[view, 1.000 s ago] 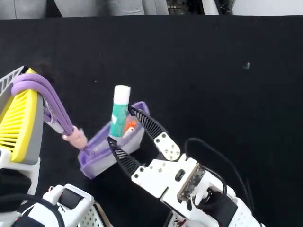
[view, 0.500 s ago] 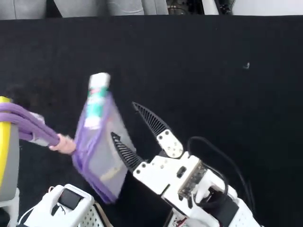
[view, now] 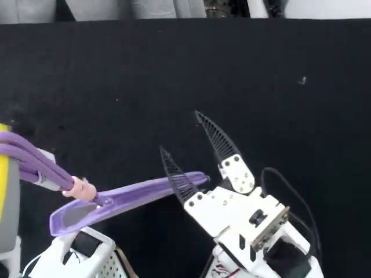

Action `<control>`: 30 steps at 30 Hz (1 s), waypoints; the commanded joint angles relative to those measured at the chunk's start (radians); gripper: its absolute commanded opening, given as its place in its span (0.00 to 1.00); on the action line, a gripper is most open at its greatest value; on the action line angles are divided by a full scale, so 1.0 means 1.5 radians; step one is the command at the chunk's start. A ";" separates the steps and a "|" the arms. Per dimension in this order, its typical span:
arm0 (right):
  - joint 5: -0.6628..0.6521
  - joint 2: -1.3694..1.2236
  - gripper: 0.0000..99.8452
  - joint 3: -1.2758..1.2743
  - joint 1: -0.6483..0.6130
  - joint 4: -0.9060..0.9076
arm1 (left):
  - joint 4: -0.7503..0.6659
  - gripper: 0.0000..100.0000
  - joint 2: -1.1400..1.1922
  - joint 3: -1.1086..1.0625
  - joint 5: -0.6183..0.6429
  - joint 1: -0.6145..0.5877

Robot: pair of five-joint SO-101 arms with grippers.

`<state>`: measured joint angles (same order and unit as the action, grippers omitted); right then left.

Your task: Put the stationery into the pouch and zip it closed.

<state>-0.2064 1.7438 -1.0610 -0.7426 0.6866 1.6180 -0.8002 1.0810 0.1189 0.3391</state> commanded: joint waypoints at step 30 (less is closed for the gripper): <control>-0.035 -0.011 0.26 0.161 0.063 -0.003 | -0.509 0.03 0.006 -0.593 0.005 0.016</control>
<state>-0.2478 1.7438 -0.8493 -0.6536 0.7833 0.9275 -0.7848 0.2033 0.1174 0.3360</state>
